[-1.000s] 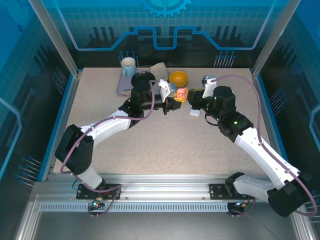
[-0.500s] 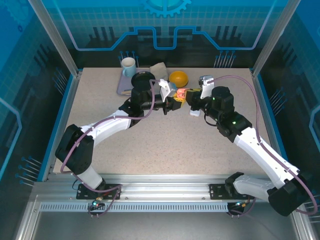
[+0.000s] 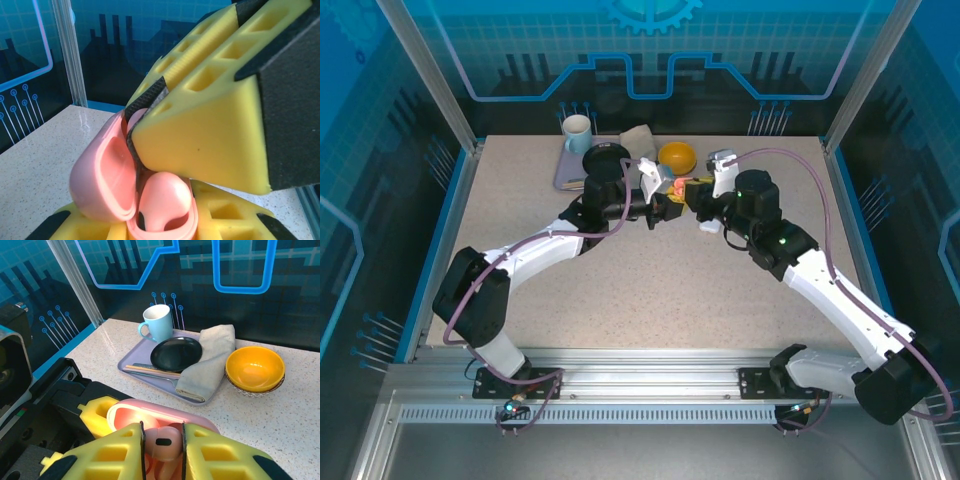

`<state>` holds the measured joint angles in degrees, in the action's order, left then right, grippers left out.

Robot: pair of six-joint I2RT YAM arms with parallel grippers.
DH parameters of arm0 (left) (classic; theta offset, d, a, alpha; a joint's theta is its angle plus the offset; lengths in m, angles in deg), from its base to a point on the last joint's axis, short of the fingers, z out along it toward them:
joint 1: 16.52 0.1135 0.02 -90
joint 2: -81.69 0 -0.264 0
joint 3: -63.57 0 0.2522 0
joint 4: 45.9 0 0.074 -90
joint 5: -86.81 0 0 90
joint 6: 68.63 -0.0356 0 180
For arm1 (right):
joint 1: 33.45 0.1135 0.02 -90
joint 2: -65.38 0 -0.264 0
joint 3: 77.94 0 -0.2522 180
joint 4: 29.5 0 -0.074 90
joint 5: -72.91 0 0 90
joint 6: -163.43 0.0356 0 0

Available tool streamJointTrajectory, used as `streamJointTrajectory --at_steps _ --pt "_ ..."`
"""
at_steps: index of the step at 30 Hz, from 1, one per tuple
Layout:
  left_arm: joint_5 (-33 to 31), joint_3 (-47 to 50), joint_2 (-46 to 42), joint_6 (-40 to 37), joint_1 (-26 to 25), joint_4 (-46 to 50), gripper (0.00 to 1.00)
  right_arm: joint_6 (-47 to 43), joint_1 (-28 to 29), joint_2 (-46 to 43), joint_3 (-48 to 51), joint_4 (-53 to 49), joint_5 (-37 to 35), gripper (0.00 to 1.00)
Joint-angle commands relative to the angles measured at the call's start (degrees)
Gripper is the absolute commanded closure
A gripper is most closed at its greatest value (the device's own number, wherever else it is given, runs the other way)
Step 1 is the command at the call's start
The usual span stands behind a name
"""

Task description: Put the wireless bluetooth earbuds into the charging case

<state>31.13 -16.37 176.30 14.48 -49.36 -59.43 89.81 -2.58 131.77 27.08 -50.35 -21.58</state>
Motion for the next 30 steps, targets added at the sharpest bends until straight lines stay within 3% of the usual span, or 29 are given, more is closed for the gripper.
streamJointTrajectory --at_steps 1,11,30 --pt "0.3 -2.3 -0.2 1.5 -0.1 -4.7 1.0 -0.8 1.6 0.7 -1.3 -3.0 0.2 0.77" --pt "0.7 -2.0 -0.2 2.2 0.0 -5.1 1.0 1.5 -0.1 0.8 -2.1 -4.0 -1.4 0.64" --pt "1.0 -2.0 0.5 3.0 0.1 -4.8 1.0 8.4 -4.7 -0.5 -4.7 -4.5 3.5 0.43"
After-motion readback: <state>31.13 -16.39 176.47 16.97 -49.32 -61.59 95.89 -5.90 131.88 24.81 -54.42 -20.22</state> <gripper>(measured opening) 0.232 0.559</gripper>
